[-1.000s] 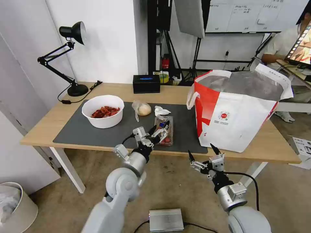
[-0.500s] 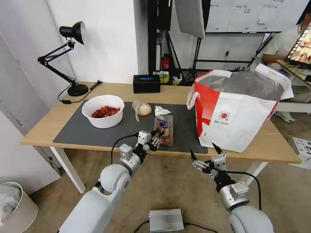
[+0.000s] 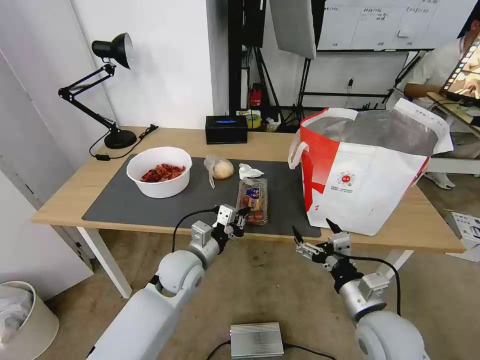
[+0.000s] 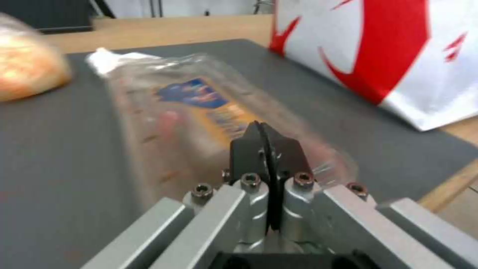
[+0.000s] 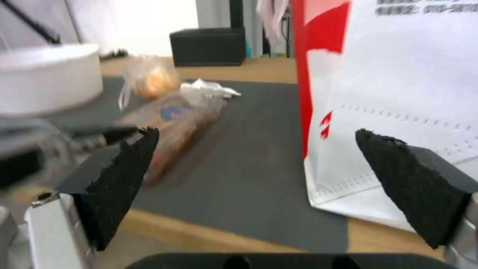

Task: Pick up the trash from the table and place it into the takeout bag.

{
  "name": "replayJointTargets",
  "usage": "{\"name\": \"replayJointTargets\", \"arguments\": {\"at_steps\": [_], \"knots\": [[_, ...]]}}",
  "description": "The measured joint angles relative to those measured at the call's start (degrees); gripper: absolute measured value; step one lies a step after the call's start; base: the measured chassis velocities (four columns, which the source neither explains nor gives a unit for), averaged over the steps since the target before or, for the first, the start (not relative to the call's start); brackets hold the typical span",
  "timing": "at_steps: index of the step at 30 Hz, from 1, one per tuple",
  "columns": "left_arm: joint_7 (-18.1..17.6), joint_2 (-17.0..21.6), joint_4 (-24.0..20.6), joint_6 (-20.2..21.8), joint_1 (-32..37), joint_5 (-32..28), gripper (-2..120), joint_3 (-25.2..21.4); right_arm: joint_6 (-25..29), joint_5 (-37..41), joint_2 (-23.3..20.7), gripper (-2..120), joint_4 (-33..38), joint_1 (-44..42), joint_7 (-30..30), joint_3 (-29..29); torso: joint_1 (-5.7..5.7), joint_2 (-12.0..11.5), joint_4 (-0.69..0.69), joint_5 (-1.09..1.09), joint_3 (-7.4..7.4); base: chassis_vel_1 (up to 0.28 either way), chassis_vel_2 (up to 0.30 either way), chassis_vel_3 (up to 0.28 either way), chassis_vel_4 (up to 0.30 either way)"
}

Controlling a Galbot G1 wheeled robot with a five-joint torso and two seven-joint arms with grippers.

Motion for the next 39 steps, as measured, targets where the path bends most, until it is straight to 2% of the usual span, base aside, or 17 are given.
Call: {"name": "replayJointTargets", "arguments": {"at_steps": [3,11,22,23,32,39], "knots": [[-0.9,-0.1,-0.6,0.3,-0.1,-0.6,0,0.5,-2.9,9.8,-0.7,100,0.4,2.9,1.5,-0.3,0.01,0.0,0.03,0.01,0.0,0.0,0.0,0.0,0.0],[-1.3,0.3,-2.4,0.4,1.5,-1.2,0,-0.9,-4.9,20.3,-0.4,100,0.0,5.9,3.8,-2.5,0.0,0.0,0.03,0.0,0.0,0.0,0.0,0.0,0.0],[-1.3,1.0,-2.6,0.3,1.8,-1.4,0,-1.1,-6.0,29.1,0.5,100,-2.5,9.9,6.6,-4.8,0.0,0.0,0.03,0.0,0.0,0.0,0.0,0.0,0.0],[-1.3,1.0,-2.6,0.3,1.9,-1.4,0,-1.0,-6.3,32.0,0.6,100,-3.6,11.5,7.7,-5.2,0.0,0.0,0.02,0.0,0.0,0.0,0.0,0.0,0.0],[-1.4,1.0,-2.6,0.3,1.9,-1.4,0,-0.8,-6.9,35.3,1.7,100,-7.7,15.9,10.4,-7.4,0.01,0.0,0.02,0.0,0.0,0.0,0.0,0.0,0.0],[-1.5,0.9,-2.5,0.3,1.9,-1.4,0,-0.8,-11.7,38.7,2.4,100,-10.8,22.5,15.3,-9.3,0.0,0.0,0.02,0.0,0.0,0.0,0.0,0.0,0.0]]}}
